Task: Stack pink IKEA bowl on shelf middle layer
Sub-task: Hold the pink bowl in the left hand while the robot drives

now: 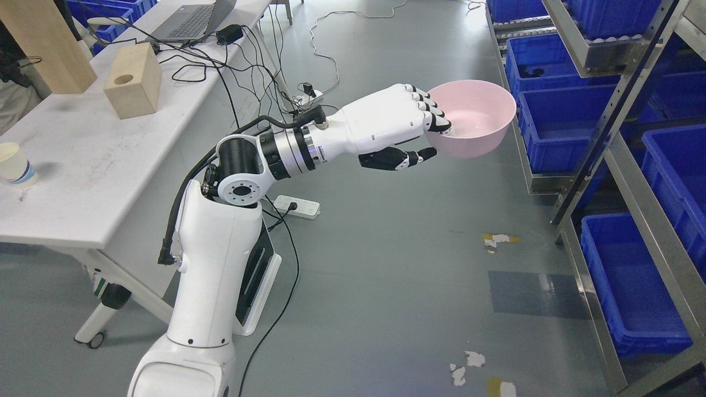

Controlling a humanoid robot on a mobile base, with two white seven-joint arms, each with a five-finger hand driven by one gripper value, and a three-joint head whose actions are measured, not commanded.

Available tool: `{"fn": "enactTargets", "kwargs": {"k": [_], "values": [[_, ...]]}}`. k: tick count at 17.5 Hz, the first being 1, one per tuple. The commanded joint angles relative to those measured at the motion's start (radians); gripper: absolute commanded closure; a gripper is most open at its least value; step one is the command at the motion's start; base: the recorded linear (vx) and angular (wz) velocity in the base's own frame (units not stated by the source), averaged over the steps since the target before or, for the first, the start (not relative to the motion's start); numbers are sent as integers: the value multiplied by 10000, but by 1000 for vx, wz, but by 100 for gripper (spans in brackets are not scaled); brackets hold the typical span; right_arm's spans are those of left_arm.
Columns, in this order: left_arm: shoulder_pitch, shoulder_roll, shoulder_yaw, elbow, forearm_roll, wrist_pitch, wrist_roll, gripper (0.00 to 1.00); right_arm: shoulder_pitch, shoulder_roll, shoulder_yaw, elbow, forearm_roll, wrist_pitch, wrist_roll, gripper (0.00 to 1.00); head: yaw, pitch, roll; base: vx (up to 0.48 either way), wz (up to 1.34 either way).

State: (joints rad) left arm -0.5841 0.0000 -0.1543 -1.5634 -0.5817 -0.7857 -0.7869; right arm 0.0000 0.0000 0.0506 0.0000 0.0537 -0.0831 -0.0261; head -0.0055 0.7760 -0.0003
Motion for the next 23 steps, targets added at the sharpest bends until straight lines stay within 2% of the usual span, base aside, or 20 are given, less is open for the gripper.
{"fn": "enactTargets", "kwargs": {"k": [1,10,23], "values": [[-433,174,-650,34,218,3,46,98,231,-175,0,-175,0,2,0,0,0,0,0,251,-74],[-448,174,-697,34,218,3,46,98,231,-175,0,-175,0,2,0,0,0,0,0,180,-206],[-785,174,-605,34,233,3,15,97,231,-175,0,-175,0,2,0,0,0,0,0,35,-924]]}}
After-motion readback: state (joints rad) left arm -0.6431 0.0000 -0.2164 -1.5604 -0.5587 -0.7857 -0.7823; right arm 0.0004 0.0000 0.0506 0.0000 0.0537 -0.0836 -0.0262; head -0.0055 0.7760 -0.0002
